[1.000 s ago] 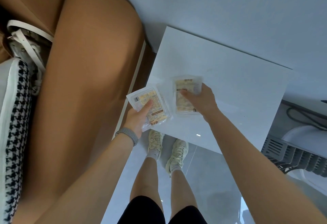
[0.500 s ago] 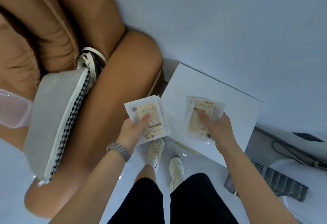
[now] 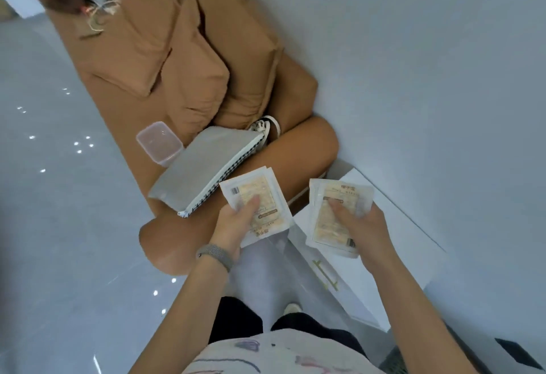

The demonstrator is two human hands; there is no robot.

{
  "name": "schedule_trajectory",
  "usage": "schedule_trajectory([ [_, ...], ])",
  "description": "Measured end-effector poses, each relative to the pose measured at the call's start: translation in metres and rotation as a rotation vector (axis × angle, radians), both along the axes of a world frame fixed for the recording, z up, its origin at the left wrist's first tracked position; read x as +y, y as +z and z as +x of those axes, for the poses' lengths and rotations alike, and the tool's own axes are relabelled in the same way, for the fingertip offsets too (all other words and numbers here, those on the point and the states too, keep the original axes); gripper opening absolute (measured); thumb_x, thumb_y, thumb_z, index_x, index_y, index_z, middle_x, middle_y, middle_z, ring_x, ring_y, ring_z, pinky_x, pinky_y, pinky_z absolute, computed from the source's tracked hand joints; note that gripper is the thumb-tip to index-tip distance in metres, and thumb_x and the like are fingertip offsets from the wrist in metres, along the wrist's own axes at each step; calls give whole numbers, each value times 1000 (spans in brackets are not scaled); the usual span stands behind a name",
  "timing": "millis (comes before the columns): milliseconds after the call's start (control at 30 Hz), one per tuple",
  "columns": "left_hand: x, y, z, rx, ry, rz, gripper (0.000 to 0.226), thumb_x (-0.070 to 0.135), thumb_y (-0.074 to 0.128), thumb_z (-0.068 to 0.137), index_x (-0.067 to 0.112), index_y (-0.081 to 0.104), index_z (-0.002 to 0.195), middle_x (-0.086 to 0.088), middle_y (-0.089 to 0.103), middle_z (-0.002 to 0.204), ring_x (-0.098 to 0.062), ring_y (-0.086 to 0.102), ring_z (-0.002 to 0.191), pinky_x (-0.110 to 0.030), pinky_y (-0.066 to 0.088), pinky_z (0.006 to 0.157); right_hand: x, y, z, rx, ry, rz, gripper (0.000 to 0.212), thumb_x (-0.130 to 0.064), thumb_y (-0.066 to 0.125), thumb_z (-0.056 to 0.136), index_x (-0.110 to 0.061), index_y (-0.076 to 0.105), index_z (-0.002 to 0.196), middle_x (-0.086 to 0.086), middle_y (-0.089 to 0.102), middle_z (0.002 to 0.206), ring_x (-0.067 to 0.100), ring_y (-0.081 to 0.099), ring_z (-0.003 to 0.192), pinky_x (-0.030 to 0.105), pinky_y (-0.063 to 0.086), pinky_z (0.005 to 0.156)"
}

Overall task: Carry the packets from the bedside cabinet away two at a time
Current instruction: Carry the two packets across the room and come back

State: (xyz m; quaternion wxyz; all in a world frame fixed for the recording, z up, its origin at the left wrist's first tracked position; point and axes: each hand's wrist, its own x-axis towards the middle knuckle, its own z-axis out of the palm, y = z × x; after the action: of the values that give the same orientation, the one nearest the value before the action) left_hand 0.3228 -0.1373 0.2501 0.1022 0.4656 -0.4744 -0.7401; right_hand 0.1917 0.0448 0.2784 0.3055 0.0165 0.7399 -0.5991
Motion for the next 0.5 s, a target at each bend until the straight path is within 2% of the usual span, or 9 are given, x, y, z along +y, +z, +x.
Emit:
schedule_trajectory([
  [67,-13,19,31,44,60,-53,11,21,63,93,21,69,103,5,76,95,-13,73,85,-31,59,68,-25,21,20,21,70,-41,20,-26,75,84,-22,67,101,-5,75,91,9,72,76,21,52,53],
  [100,-23,28,47,59,95,-79,10,20,63,94,22,68,102,8,75,94,-11,73,85,-29,59,68,-40,31,31,35,110,-62,20,-26,76,83,-22,68,101,-5,75,91,9,73,77,21,52,53],
  [233,-68,60,123,82,251,-136,18,22,64,93,20,68,111,4,74,106,-17,71,98,-42,56,89,-110,66,85,91,280,-136,19,-23,77,82,-24,67,99,-6,75,92,7,73,76,25,54,59],
  [300,-92,72,170,83,313,-166,23,23,64,93,16,67,115,0,74,108,-20,71,97,-44,57,88,-146,79,120,107,373,-169,20,-23,76,83,-25,68,100,-6,75,95,8,73,81,29,57,66],
  [400,-124,90,251,65,384,-218,13,24,63,94,21,69,104,4,76,97,-17,73,91,-39,58,84,-198,92,183,110,534,-204,19,-24,74,85,-25,69,103,-5,76,97,13,73,87,39,59,78],
  [500,-151,102,341,27,470,-269,9,24,62,94,23,69,100,5,75,98,-16,71,94,-37,57,85,-247,99,254,118,691,-228,20,-22,72,87,-21,70,107,-2,76,99,18,73,91,45,58,84],
])
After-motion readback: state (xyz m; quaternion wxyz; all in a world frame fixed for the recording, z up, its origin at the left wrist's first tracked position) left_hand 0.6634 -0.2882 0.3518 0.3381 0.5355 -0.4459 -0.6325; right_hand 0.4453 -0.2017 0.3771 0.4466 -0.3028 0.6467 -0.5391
